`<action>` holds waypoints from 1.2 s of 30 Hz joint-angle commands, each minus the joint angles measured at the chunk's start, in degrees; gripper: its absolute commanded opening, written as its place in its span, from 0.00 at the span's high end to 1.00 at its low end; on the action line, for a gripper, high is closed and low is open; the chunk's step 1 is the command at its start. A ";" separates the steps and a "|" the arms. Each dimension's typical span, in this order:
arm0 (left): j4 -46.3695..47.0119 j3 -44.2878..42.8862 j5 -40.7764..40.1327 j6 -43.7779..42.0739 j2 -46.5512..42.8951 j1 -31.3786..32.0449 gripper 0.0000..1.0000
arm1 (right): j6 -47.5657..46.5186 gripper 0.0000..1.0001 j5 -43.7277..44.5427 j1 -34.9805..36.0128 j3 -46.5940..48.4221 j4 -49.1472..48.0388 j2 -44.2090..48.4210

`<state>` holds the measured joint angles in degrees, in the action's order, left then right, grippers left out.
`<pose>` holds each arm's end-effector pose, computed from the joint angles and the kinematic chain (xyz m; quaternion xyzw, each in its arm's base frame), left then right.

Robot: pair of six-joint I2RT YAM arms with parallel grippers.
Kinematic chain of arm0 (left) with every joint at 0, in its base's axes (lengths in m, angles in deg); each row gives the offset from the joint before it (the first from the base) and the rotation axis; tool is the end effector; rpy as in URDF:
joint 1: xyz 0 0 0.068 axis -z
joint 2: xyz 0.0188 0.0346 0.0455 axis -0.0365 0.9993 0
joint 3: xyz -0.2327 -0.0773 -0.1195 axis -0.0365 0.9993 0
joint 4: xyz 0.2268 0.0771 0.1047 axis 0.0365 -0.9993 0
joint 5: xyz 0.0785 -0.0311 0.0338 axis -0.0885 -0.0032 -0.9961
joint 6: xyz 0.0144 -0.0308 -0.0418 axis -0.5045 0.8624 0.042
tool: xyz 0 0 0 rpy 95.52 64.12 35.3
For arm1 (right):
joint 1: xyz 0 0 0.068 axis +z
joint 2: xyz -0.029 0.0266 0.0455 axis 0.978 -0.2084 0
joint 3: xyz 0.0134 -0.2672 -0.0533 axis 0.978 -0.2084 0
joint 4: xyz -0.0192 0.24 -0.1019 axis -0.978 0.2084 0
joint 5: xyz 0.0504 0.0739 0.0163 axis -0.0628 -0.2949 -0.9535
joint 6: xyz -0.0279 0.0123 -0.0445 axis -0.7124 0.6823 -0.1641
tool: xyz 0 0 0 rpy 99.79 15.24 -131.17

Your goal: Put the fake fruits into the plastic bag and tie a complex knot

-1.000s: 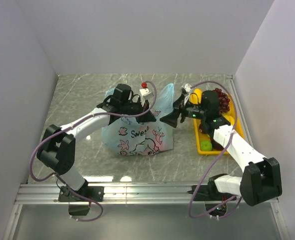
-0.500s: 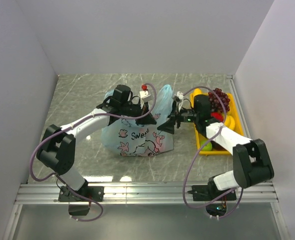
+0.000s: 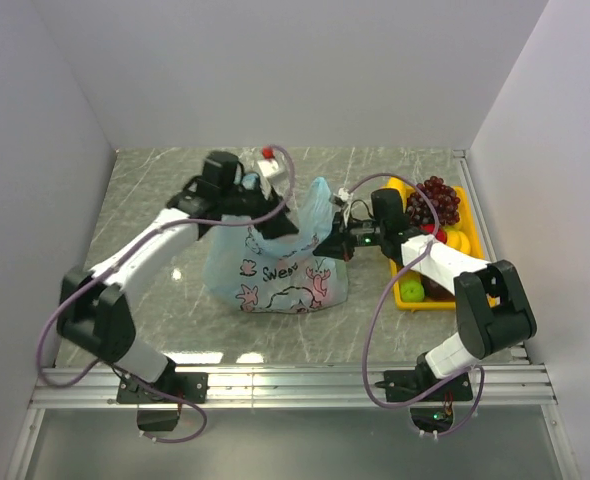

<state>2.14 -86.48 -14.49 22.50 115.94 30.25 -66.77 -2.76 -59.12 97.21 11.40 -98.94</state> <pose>0.2961 -0.1881 0.3031 0.4309 0.7045 -0.4233 0.3724 0.2873 0.1306 0.2214 -0.4094 0.6788 0.4748 0.3824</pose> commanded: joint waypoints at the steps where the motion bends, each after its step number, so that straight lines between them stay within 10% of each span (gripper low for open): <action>1: -5.44 -9.30 -6.29 -2.97 -10.25 -2.05 0.24 | -7.22 1.00 5.28 2.33 4.15 11.16 1.33; 6: -13.95 -8.08 -16.67 0.36 -20.01 -7.66 0.01 | -10.39 1.00 12.58 4.17 7.75 18.56 -1.48; 20: -16.88 15.30 -23.45 12.91 -31.10 -15.68 0.01 | -12.68 1.00 19.62 7.69 11.27 25.61 -1.84; 36: 6.24 19.88 0.70 10.74 -20.11 -15.42 0.09 | -11.11 1.00 22.52 9.01 13.12 26.92 -1.22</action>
<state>2.22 -67.48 -21.13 35.22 94.97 14.71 -78.60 19.10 -50.35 107.57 37.65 -101.13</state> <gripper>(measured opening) 0.962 0.010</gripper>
